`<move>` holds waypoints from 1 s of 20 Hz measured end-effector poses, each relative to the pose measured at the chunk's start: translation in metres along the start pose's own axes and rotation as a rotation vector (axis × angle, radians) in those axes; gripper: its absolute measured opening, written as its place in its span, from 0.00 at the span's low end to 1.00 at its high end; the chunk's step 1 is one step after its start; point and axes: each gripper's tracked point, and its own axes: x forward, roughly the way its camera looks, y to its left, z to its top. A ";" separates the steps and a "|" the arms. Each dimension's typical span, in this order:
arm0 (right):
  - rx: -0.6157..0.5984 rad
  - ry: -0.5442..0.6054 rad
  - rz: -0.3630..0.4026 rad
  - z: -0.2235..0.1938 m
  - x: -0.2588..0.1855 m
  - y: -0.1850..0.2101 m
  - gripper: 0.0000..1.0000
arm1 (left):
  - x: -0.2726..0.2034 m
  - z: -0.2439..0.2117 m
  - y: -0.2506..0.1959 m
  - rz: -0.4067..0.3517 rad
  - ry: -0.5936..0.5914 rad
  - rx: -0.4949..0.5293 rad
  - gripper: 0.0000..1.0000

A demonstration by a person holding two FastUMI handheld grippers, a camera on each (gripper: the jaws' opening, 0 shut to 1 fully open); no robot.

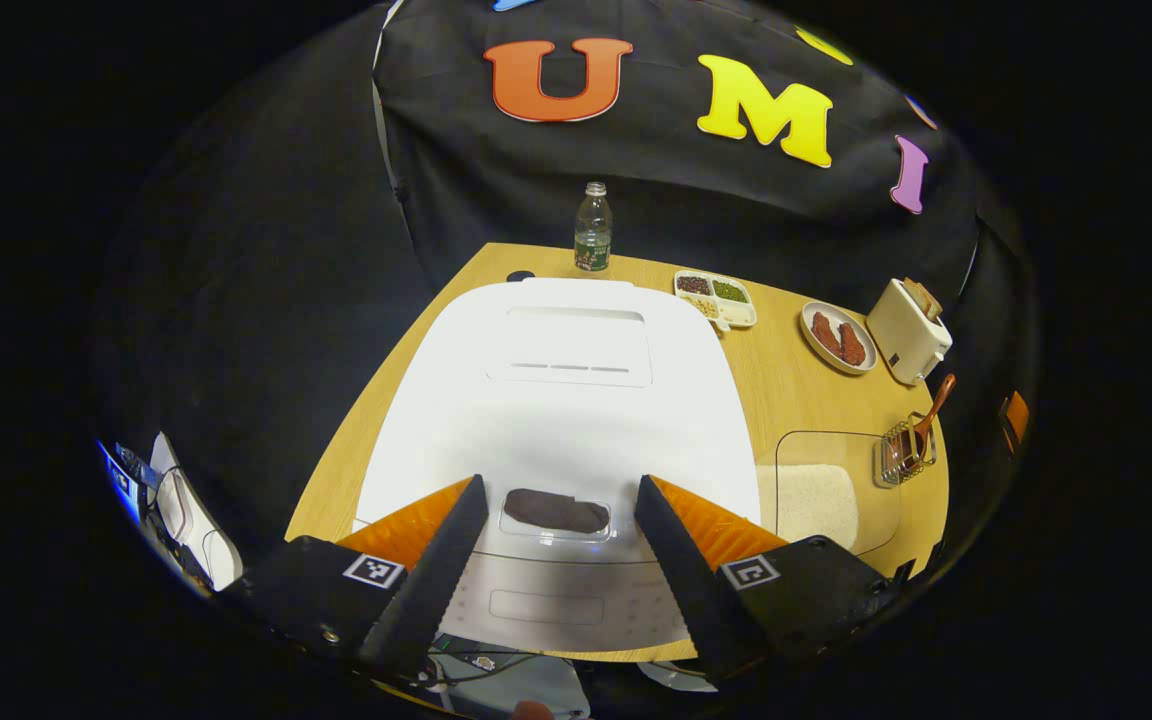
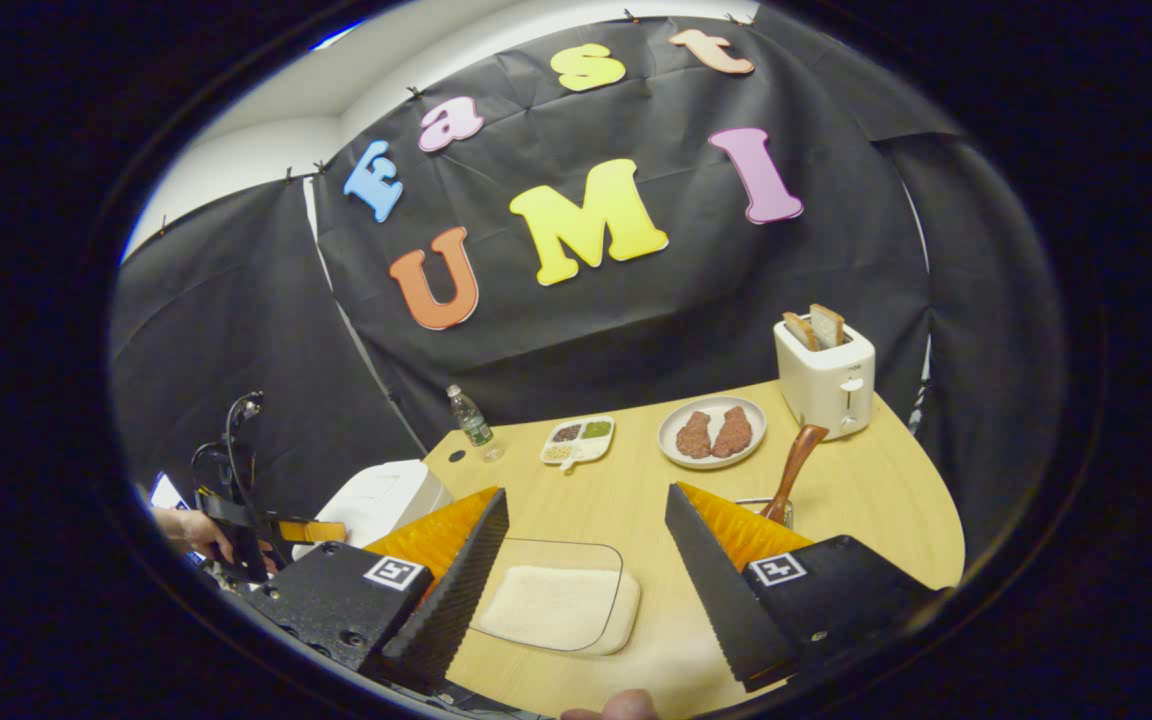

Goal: Close the left gripper, press the button to open the rice cooker; take a wooden spoon from the chopstick holder with the right hand, scoop a spoonful of rice and pour it into the rice cooker, then put the wooden spoon back into the chopstick holder.

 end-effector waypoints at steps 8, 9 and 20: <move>-0.066 -0.039 0.018 0.031 0.003 -0.016 1.00 | -0.001 0.009 0.005 0.062 -0.069 -0.083 0.96; -0.069 -0.049 0.009 0.034 0.000 -0.015 1.00 | -0.006 0.014 0.003 0.058 -0.094 -0.081 0.96; -0.155 -0.235 -0.121 0.069 -0.091 0.057 1.00 | -0.158 0.081 -0.056 -0.179 -0.463 -0.083 0.94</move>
